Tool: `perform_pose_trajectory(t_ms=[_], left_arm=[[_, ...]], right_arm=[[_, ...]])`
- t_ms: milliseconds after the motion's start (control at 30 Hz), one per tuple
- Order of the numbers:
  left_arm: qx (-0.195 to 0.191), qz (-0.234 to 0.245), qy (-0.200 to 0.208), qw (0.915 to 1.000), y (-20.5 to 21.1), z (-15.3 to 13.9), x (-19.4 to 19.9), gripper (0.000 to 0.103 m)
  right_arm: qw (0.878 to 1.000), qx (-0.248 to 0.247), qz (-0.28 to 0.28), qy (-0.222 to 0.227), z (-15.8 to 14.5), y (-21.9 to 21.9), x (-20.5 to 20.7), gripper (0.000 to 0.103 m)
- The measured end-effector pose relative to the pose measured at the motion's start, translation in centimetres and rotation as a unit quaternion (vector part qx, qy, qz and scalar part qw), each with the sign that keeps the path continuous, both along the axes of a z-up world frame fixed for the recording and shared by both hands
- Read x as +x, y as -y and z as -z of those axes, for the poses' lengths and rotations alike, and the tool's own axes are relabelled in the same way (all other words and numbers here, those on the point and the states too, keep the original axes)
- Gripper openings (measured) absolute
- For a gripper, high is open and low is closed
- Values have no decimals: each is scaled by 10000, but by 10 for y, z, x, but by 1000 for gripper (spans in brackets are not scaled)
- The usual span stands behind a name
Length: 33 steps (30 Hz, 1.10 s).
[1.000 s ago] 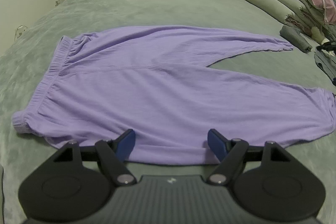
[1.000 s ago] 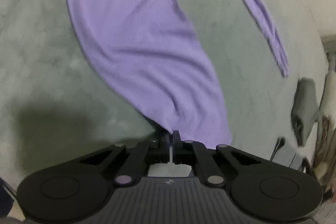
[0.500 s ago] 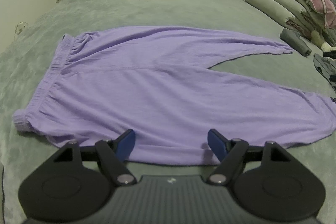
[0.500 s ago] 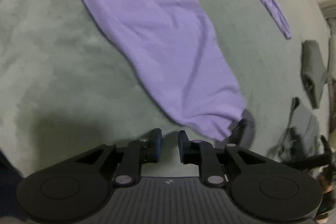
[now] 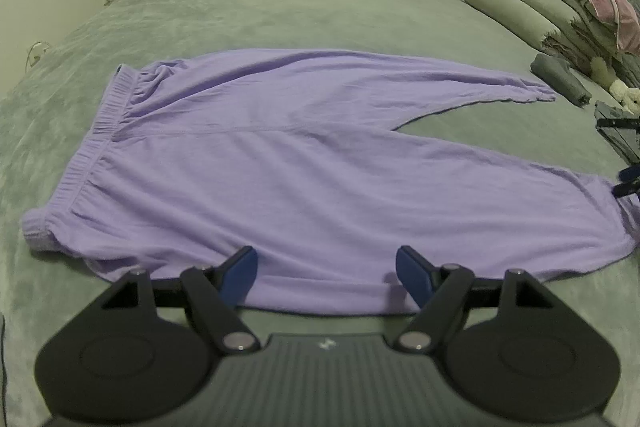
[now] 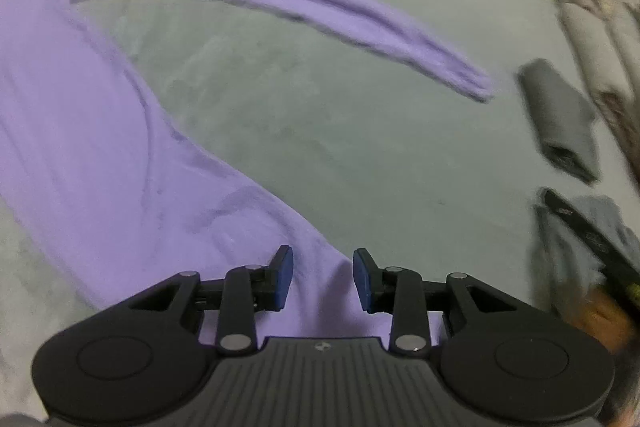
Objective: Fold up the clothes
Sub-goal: 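Open the right tool and release the pant leg, then grasp the pant leg cuff again with the right tool and tug it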
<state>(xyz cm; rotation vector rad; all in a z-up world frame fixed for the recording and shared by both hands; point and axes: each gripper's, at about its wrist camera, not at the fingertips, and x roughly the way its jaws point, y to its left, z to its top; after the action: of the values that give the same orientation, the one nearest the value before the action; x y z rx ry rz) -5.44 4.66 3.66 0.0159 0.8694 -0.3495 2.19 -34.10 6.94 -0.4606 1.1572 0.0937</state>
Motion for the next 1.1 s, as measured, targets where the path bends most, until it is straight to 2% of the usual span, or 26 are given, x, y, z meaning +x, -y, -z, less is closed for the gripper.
perform_pose_trajectory(t_ms=[33,100,167,233,267,300,333,367,433,600,800,967,1033,1100], left_arm=[[-7,-4,-3,10000,0,0,0,75],[-11,-15,-5,10000,-1,0,1,75],[-6,0,-1,10000,0,0,1,75],[2,20,4,10000,1,0,1,75],[8,32,8,10000,1,0,0,75],[21,38,14,10000,1,1,0,75],[31,38,17,10000,1,1,0,75],[34,33,16,10000,1,1,1,75],[21,7,8,10000,0,1,2,75],[0,10,20,10000,0,0,1,75],[-28,-117,17,9999,-6,-1,4,75],[-243,-495,96,9984,-27,-11,8,75],[-324,-771,191,9963,-42,-19,11,75],[-304,-1066,263,9935,-56,-22,15,75]], right_arm=[[10000,-61,-68,-40,7,-3,5,35],[9996,-212,-172,88,8,-8,11,47],[9989,-190,-313,284,5,-12,11,49],[9988,42,-433,208,5,-13,11,47],[9986,154,-479,138,5,-14,11,37],[9983,250,-530,43,6,-16,11,13],[9977,345,-581,-52,7,-17,12,6],[9971,393,-633,-126,8,-19,12,5],[9972,157,-723,-115,6,-26,8,4],[9978,-428,-395,330,1,-28,17,3],[9941,-936,-416,345,17,-35,22,3],[9963,-673,-112,525,17,-23,18,3],[9964,-331,-48,773,5,-36,16,5],[9948,11,16,1020,-7,-49,13,14]])
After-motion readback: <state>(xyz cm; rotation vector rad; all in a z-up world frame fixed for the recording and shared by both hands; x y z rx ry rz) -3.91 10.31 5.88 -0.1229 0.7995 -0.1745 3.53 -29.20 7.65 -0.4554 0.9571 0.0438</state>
